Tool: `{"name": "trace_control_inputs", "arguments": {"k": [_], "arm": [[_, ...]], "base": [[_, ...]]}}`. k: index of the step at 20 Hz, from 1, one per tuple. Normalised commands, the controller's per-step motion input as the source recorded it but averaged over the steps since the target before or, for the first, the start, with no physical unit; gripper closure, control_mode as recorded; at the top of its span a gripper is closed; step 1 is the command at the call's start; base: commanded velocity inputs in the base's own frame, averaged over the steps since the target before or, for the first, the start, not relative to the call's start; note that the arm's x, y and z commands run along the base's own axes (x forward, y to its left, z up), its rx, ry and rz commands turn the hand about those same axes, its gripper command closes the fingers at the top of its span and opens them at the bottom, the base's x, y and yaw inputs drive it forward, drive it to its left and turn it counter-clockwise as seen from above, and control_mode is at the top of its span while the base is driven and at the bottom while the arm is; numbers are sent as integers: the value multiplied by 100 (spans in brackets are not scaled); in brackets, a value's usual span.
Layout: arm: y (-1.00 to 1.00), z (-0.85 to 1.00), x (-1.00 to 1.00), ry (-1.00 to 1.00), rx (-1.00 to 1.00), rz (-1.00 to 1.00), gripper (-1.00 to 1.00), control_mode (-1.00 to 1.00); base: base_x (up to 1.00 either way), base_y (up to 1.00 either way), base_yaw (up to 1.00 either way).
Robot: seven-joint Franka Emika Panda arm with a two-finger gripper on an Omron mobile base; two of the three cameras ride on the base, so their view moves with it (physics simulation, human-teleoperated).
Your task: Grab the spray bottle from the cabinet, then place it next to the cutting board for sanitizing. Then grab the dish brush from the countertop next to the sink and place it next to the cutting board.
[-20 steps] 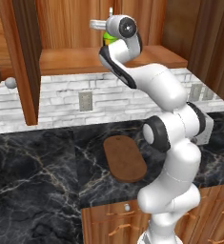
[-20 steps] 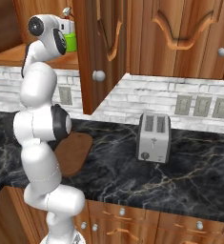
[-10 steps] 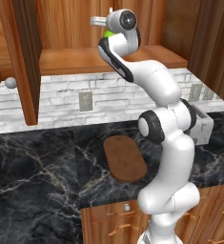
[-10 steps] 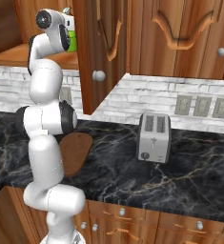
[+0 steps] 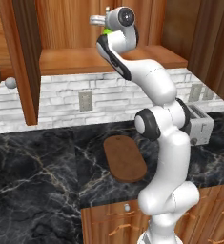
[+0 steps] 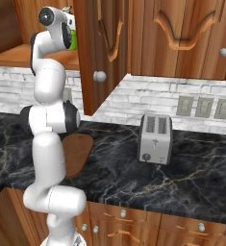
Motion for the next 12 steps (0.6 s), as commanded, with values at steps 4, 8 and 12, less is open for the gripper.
{"name": "trace_control_inputs", "arguments": {"k": [4,8,12], "arm": [[9,-1,0,0,12,-8,100,-100],[11,0,-5,0,11,-8,100,-100],[15,-5,-32,0,13,-14,100,-100]], "base": [[0,0,0],[0,0,0],[0,0,0]]}}
